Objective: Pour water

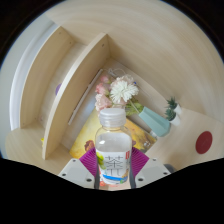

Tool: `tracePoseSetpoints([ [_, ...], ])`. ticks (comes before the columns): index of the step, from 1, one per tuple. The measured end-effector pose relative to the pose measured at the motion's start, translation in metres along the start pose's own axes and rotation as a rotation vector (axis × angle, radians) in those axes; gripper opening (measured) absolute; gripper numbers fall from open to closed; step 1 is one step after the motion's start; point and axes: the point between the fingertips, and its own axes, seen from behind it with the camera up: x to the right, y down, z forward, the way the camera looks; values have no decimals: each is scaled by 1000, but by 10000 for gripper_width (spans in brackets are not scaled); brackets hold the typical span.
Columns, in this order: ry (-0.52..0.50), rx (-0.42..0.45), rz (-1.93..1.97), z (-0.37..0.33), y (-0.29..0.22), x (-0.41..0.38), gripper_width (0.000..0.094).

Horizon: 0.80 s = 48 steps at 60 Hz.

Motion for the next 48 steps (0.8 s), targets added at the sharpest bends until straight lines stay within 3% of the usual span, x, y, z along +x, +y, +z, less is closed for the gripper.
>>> tracePoseSetpoints([
  [10,80,33,-371,-9,-49,40,422],
  [20,304,45,-711,-20,-82,123,420],
  [26,400,1,-797,-18,-83,168,421],
  [48,470,-96,-903,-10,-41,271,419],
])
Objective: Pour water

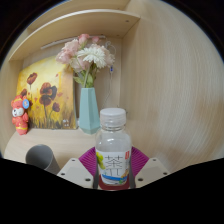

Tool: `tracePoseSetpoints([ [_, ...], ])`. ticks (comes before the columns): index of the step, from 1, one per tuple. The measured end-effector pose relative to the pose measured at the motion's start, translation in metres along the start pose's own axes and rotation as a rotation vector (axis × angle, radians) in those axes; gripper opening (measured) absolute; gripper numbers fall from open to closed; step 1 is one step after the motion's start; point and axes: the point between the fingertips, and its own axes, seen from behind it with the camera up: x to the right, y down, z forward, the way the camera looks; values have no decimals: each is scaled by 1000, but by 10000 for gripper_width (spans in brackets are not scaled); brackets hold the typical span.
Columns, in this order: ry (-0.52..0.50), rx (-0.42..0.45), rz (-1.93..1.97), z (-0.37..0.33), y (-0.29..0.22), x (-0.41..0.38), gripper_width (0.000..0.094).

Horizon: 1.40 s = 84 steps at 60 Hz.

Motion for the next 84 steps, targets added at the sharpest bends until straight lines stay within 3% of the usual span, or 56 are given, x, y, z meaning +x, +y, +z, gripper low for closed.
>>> tracePoseSetpoints([
  [14,2,93,63,-8,7,4,460],
  [20,9,89,67,-7,6,5,522],
  [31,-8,-79,48,1,39,1,738],
  [46,23,-286,-52,-45,109,-3,739],
  [56,41,-336,-55,-110,125,-38,734],
  [70,-54,-338,-31,-196,110,-165,743],
  [84,-118,-221,38,-252,38,-266,744],
])
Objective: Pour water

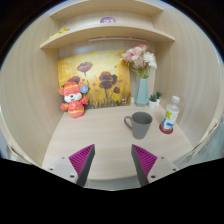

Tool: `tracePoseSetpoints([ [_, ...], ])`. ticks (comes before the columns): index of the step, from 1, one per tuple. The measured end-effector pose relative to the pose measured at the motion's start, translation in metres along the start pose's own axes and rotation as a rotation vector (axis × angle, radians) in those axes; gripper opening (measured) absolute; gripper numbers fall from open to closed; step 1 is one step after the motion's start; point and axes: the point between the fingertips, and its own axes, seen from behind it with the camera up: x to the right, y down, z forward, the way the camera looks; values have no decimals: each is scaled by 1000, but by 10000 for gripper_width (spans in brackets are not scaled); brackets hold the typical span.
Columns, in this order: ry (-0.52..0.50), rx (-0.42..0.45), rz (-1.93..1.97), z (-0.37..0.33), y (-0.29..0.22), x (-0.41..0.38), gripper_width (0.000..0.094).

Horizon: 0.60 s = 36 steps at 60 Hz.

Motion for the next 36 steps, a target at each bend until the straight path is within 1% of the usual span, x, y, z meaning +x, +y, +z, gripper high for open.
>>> tracePoseSetpoints([
  [7,-30,63,-18,-23,-32,-37,747],
  [14,-54,92,-43,-41,-50,-62,746],
  [24,-79,112,-70,-61,-65,-85,745],
  [31,-72,137,-80,-72,-76,-89,742],
  [36,-77,135,-82,-78,-74,-94,739],
])
